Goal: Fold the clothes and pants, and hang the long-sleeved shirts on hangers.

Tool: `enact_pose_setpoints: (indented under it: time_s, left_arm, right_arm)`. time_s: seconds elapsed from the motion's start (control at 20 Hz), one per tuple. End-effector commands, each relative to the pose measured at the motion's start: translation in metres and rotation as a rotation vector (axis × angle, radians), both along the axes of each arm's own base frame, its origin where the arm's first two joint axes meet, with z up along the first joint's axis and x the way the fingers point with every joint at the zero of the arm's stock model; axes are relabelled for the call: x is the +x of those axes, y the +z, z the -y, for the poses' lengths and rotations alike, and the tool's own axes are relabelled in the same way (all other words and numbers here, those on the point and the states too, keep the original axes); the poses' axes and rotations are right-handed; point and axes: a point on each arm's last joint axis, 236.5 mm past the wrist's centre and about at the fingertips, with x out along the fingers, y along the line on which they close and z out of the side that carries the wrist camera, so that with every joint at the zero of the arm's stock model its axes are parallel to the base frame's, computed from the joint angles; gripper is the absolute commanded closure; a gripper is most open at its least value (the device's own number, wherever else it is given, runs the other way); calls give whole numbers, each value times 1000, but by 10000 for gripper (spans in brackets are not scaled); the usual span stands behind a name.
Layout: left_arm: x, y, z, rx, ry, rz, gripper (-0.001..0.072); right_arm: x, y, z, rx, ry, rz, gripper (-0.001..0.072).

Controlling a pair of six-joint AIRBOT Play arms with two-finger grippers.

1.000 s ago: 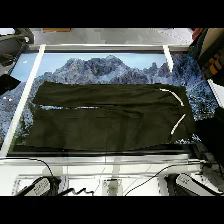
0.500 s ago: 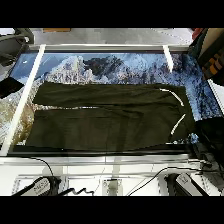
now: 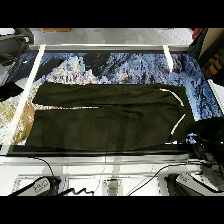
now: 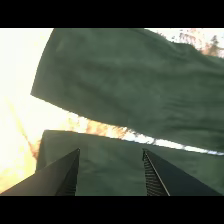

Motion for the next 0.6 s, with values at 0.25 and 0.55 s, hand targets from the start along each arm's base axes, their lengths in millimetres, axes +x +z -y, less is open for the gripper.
enact_pose_setpoints:
  time_s: [0.25,0.55]
  left_arm:
    - [-81,-62,-31,-68,118,-158,289]
    - [-169,-113,-51,-213,340,-272,288]
  right_arm:
    - [22,-12,17,-132,104,111,303]
    - [37,4,0,-123,206,225,675]
